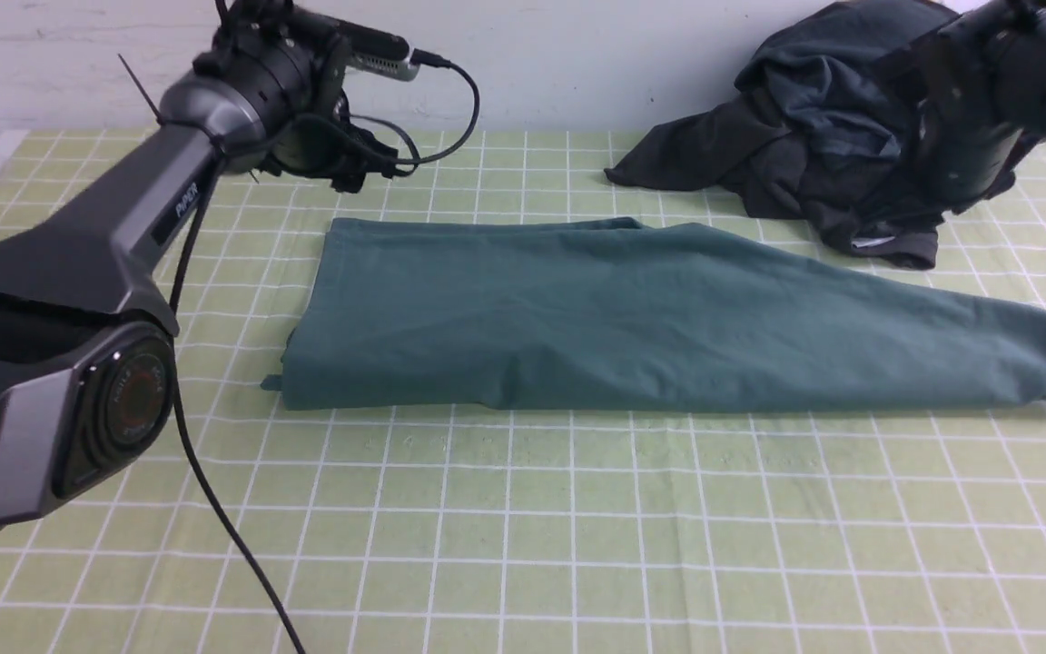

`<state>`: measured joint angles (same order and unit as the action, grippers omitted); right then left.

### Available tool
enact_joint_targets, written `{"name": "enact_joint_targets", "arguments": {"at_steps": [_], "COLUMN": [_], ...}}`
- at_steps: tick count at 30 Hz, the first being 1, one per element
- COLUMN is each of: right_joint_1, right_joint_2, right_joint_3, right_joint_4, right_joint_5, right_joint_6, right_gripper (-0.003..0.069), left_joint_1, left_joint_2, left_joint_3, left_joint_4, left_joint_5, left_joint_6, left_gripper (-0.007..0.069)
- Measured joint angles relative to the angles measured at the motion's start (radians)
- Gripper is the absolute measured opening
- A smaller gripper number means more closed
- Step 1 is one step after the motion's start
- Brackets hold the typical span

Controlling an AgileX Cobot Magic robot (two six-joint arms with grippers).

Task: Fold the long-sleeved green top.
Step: Use both arms to drag the lower edge of the fabric forward and fold it over the upper edge, then use the right arm to clamp the right edge of the fabric, then use the right arm to drag the right edge of the fabric to the left and folds it over the left edge

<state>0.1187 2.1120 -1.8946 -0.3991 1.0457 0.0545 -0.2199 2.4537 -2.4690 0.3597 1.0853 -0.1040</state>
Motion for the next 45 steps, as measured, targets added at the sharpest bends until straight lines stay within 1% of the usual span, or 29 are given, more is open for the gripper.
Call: {"name": "enact_joint_targets", "arguments": {"at_steps": [2, 3, 4, 5, 6, 7, 8, 10, 11, 13, 16, 18, 19, 20, 21, 25, 27, 29, 32, 33, 34, 35, 37, 38, 39, 41, 43, 44, 45], "right_joint_1": [-0.043, -0.066, -0.078, -0.117, -0.163, -0.169, -0.216, -0.260, -0.267, -0.296, -0.321, -0.334, -0.338, -0.349, -0.358, -0.393, -0.399, -0.399, -0.385, -0.384, -0.379, -0.377, -0.377, -0.377, -0.378, -0.378, -0.381, -0.381, -0.381], "right_joint_2": [-0.039, -0.057, -0.064, -0.081, -0.099, -0.099, -0.117, -0.132, -0.134, -0.135, -0.134, -0.134, -0.134, -0.133, -0.131, -0.096, -0.064, -0.027, 0.001, 0.002, 0.000, -0.001, -0.025, -0.028, -0.071, -0.102, -0.181, -0.181, -0.226], "right_joint_3": [-0.001, -0.002, -0.003, -0.003, 0.011, 0.011, 0.048, 0.118, 0.142, 0.234, 0.336, 0.387, 0.391, 0.414, 0.423, 0.424, 0.424, 0.425, 0.421, 0.421, 0.421, 0.421, 0.426, 0.426, 0.429, 0.429, 0.398, 0.398, 0.345], "right_joint_4": [0.091, 0.134, 0.155, 0.219, 0.297, 0.297, 0.377, 0.438, 0.448, 0.450, 0.399, 0.343, 0.333, 0.306, 0.295, 0.324, 0.359, 0.393, 0.413, 0.413, 0.415, 0.415, 0.399, 0.394, 0.368, 0.355, 0.325, 0.324, 0.326], "right_joint_5": [0.021, 0.030, 0.038, 0.051, 0.068, 0.068, 0.079, 0.081, 0.079, 0.067, 0.000, -0.065, -0.070, -0.111, -0.141, -0.239, -0.255, -0.266, -0.284, -0.283, -0.284, -0.284, -0.275, -0.273, -0.267, -0.262, -0.230, -0.226, -0.178], "right_joint_6": [-0.006, -0.009, -0.012, -0.029, -0.054, -0.054, -0.079, -0.097, -0.098, -0.099, -0.073, -0.023, -0.019, 0.011, 0.033, 0.063, 0.066, 0.066, 0.056, 0.055, 0.035, 0.029, -0.007, -0.007, -0.021, -0.021, -0.021, -0.021, -0.020], "right_gripper": [0.0230, 0.0224, 0.0223, 0.0226, 0.0241, 0.0241, 0.0275, 0.0329, 0.0347, 0.0416, 0.0492, 0.0545, 0.0548, 0.0566, 0.0572, 0.0573, 0.0553, 0.0508, 0.0390, 0.0371, 0.0264, 0.0253, 0.0101, 0.0101, 0.0034, 0.0025, 0.0022, 0.0022, 0.0022], "left_joint_1": [0.003, 0.007, 0.010, 0.021, 0.036, 0.036, 0.050, 0.057, 0.058, 0.057, 0.054, 0.054, 0.054, 0.054, 0.054, 0.054, 0.054, 0.054, 0.054, 0.054, 0.054, 0.054, 0.054, 0.054, 0.054, 0.054, 0.054, 0.054, 0.054], "left_joint_2": [-0.050, -0.084, -0.091, -0.144, -0.223, -0.236, -0.329, -0.474, -0.533, -0.657, -0.832, -0.928, -0.935, -0.988, -1.019, -1.145, -1.208, -1.277, -1.400, -1.408, -1.485, -1.492, -1.566, -1.566, -1.603, -1.619, -1.661, -1.664, -1.690], "left_joint_3": [-0.013, -0.011, -0.007, 0.020, 0.074, 0.074, 0.153, 0.275, 0.329, 0.462, 0.713, 0.895, 0.910, 1.021, 1.071, 1.270, 1.349, 1.407, 1.513, 1.527, 1.585, 1.585, 1.654, 1.660, 1.710, 1.737, 1.808, 1.813, 1.862], "left_joint_4": [-0.018, -0.045, -0.053, -0.116, -0.182, -0.193, -0.273, -0.349, -0.368, -0.417, -0.463, -0.464, -0.464, -0.458, -0.457, -0.452, -0.436, -0.403, -0.312, -0.305, -0.226, -0.219, -0.122, -0.122, -0.063, -0.036, 0.007, 0.009, 0.025], "left_joint_5": [0.104, 0.129, 0.133, 0.144, 0.150, 0.150, 0.153, 0.153, 0.153, 0.154, 0.145, 0.083, 0.076, 0.026, 0.005, -0.063, -0.102, -0.138, -0.194, -0.196, -0.212, -0.213, -0.223, -0.223, -0.226, -0.228, -0.258, -0.262, -0.309], "left_joint_6": [0.114, 0.157, 0.163, 0.197, 0.221, 0.225, 0.252, 0.271, 0.273, 0.279, 0.296, 0.307, 0.307, 0.314, 0.314, 0.314, 0.313, 0.297, 0.219, 0.213, 0.141, 0.134, 0.044, 0.038, -0.008, -0.038, -0.122, -0.137, -0.190], "left_gripper": [0.0405, 0.0375, 0.0361, 0.0316, 0.0260, 0.0260, 0.0193, 0.0115, 0.0085, 0.0034, 0.0002, -0.0003, -0.0003, -0.0003, -0.0003, -0.0003, -0.0003, -0.0003, -0.0003, -0.0003, -0.0003, -0.0003, -0.0003, -0.0003, -0.0003, -0.0003, -0.0003, -0.0003, -0.0003]}}
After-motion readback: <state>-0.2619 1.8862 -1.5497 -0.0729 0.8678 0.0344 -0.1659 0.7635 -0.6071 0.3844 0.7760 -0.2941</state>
